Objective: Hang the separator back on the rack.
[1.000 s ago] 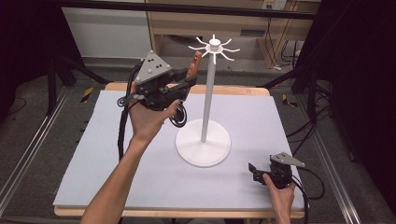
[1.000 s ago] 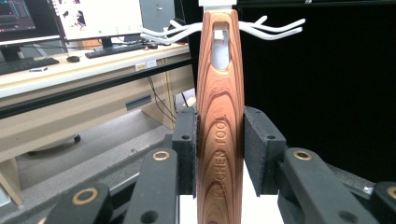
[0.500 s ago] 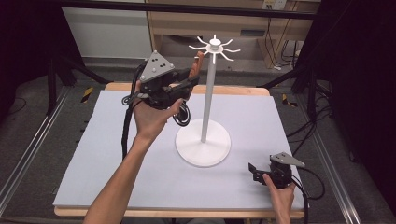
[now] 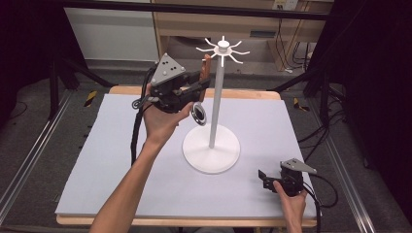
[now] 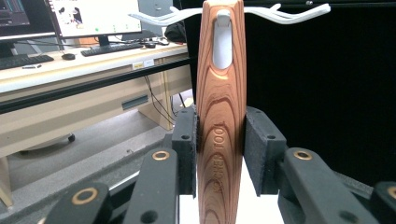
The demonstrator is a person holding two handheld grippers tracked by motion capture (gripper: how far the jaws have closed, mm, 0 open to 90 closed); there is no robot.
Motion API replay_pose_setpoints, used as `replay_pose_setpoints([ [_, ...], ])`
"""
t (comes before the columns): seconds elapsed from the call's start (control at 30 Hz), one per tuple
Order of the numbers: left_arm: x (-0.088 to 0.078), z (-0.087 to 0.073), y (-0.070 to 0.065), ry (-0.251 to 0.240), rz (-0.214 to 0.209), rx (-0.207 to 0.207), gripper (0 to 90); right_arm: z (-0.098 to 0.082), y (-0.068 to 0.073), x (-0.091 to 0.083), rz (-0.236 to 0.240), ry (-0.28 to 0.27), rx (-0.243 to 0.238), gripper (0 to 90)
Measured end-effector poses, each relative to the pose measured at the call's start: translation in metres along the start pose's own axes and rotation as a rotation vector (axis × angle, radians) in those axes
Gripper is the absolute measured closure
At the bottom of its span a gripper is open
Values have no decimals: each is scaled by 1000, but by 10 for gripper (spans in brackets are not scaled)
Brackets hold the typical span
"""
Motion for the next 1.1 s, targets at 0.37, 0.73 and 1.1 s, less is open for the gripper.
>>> replay_pose_setpoints([
  [0.37,-2,-1,0,-7,4,12,671,0,0,0,1,-1,-2,57],
  [0.73,-7,-10,3,8,-1,28,642,0,0,0,0,2,0,57],
  [1.1,-24,-33,10,29,-3,34,618,-1,0,1,1,8,2,58],
])
Point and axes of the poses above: each handheld gripper's, and its own axes: x roughly forward along the jaws, z roughly out of its top, y roughly to its left, the point moved 6 cm from there along x, roughly forward along the jaws
